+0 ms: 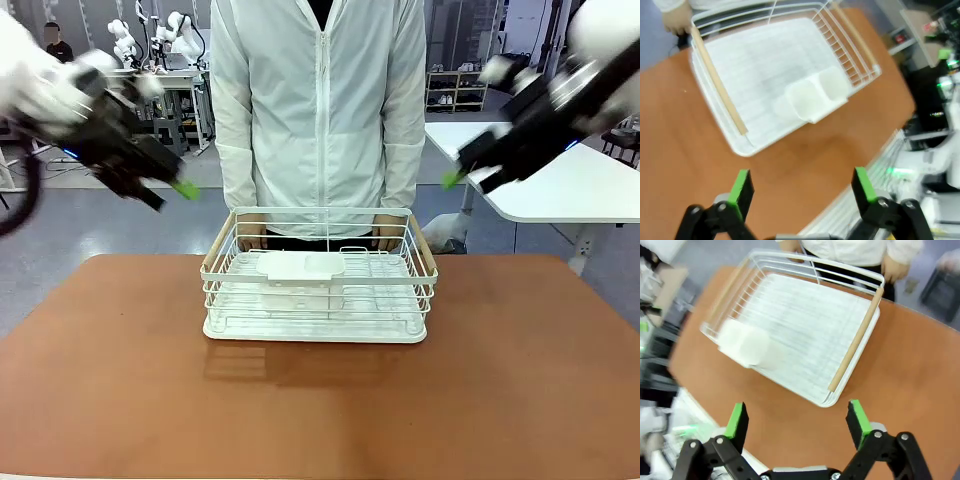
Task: Clean the table.
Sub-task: Pick up the Lint Roller when the human hands it over.
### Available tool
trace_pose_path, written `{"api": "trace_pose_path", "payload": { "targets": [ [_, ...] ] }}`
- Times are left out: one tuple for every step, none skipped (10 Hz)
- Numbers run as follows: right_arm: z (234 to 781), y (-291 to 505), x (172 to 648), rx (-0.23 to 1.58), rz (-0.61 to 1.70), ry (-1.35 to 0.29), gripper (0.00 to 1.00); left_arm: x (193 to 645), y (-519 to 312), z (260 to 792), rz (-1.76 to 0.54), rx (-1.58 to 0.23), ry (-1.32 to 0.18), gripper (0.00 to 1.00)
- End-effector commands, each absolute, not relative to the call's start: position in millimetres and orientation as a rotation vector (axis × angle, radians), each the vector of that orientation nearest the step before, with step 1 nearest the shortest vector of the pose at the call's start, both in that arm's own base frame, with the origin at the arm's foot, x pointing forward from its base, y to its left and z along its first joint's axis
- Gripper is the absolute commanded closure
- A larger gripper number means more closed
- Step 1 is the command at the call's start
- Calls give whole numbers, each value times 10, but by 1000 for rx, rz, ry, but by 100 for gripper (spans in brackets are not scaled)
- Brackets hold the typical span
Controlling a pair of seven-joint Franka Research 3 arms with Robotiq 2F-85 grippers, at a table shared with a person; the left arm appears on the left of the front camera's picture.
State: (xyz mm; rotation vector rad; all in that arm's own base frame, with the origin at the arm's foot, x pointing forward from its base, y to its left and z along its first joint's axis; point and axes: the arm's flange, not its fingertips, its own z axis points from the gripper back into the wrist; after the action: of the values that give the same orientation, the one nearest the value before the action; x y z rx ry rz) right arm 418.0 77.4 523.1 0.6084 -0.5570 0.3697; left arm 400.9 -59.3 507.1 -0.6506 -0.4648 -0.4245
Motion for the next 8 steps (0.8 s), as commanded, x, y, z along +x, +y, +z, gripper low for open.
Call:
{"api": "trace_pose_path", "payload": {
  "targets": [
    [5301, -117, 4405, 863, 118, -436, 0, 3912, 690, 5506, -207, -960, -430, 0],
    [5301, -454, 4400, 932, 25, -414, 0, 3777, 1133, 5534, -93, -977, -502, 0],
    [5242, -895, 4384, 956, -69, -426, 0, 3574, 1634, 5517, 53, -972, -588, 0],
    [5162, -1359, 4269, 958, -194, -456, 0, 3281, 2099, 5448, 138, -1004, -625, 0],
    [5045, -1792, 4078, 992, -301, -473, 0, 2955, 2499, 5326, 222, -1008, -631, 0],
    [4935, -2150, 3834, 1021, -403, -521, 0, 2659, 2849, 5151, 355, -972, -634, 0],
    [4838, -2441, 3594, 1029, -516, -580, 0, 2429, 3107, 4953, 512, -962, -645, 0],
    [4729, -2506, 3528, 1029, -555, -581, 0, 2391, 3175, 4803, 586, -933, -602, 0]
  ]
}}
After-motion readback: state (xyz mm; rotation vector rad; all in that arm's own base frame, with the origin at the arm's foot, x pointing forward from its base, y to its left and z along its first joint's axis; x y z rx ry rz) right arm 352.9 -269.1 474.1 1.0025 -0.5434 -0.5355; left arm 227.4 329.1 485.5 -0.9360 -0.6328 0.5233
